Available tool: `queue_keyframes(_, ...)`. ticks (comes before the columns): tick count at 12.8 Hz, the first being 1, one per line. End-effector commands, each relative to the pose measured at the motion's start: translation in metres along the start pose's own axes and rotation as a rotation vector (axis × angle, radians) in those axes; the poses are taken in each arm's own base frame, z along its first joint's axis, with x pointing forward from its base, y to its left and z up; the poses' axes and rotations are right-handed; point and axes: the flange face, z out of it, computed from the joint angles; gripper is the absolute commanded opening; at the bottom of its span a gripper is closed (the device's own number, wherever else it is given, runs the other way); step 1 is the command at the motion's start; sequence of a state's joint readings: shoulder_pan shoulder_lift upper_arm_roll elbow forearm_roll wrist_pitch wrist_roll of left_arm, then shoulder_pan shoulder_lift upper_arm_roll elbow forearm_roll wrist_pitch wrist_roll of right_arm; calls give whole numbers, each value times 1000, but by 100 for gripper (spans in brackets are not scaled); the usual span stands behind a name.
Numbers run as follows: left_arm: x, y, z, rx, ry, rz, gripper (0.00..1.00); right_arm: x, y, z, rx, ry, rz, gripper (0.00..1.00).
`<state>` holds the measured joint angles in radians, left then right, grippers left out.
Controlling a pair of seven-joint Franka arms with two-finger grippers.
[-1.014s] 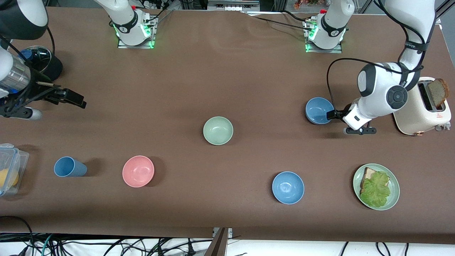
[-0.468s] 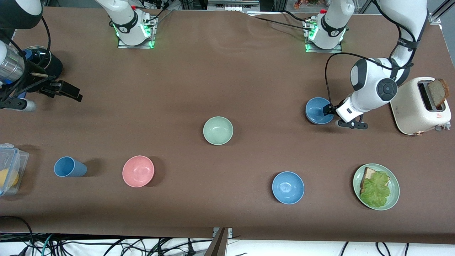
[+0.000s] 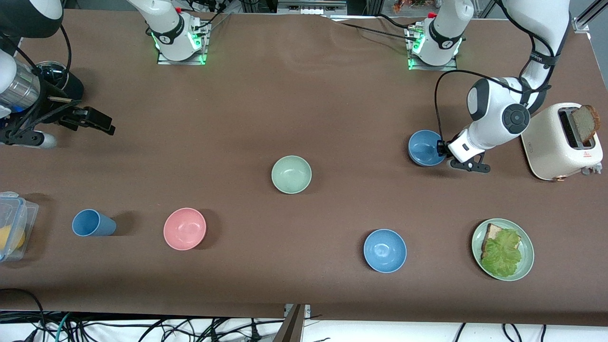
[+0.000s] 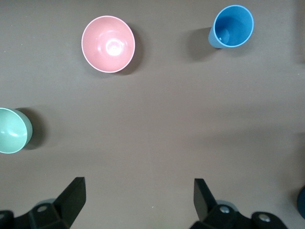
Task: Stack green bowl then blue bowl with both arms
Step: 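Grasp the blue bowl rim with the left gripper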
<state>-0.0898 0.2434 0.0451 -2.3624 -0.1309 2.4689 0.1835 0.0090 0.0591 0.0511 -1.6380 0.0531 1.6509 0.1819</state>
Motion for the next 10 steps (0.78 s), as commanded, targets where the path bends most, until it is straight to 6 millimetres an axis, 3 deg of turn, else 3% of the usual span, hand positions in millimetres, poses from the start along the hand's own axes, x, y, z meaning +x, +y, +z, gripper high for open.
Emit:
queue_keyframes(1, -2, -2, -1, -28, 19, 4, 0, -9, -3, -7, -24, 17, -20, 100)
queue_keyframes(4, 8, 1, -18, -38, 47, -7, 0, -13, -7, -13, -52, 31, -33, 100)
queue_keyframes(5, 15, 3, -30, -60, 51, -19, 0, -13, 4, -15, -49, 23, -13, 100)
queue_keyframes(6, 27, 7, -47, -80, 53, -20, 0, -12, 34, -18, -43, 4, 43, 100)
queue_keyframes(7, 42, 22, -68, -98, 59, -1, 0, -11, 51, -20, -40, 4, 72, 100)
queue_keyframes(9, 67, 70, -101, -139, 78, 21, 0, -10, 53, -21, -39, 7, 78, 100)
queue_keyframes(10, 75, 103, -108, -158, 90, 5, 0, -10, 53, -21, -41, 9, 75, 100)
